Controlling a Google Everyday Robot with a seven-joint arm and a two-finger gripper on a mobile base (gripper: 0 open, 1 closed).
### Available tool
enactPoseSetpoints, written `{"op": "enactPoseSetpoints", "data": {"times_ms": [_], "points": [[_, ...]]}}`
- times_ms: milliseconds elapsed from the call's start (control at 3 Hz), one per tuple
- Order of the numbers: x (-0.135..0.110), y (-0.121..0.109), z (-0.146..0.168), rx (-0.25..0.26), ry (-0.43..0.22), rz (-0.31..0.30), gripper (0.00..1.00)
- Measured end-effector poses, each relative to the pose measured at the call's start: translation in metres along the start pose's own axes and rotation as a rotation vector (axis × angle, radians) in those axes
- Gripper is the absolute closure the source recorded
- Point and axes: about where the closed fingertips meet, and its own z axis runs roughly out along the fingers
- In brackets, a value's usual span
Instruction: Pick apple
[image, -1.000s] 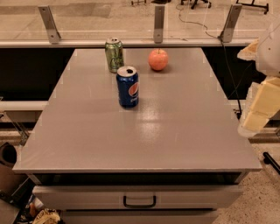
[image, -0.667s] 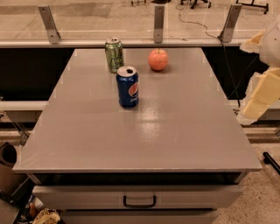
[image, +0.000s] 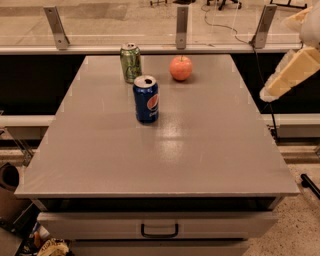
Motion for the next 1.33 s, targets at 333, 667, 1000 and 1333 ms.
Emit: {"op": "enactPoseSetpoints", "data": {"times_ms": [333, 667, 1000, 1333], "points": [[-0.017, -0.034, 0.029, 0.097, -0.077, 0.101, 0.0], [-0.034, -0.052, 0.069, 0.146, -0.152, 0.227, 0.0], [-0.045, -0.064, 0.11, 0.152, -0.234, 0.332, 0.0], [-0.048, -0.077, 0.145, 0.151, -0.328, 0.416, 0.0]]}}
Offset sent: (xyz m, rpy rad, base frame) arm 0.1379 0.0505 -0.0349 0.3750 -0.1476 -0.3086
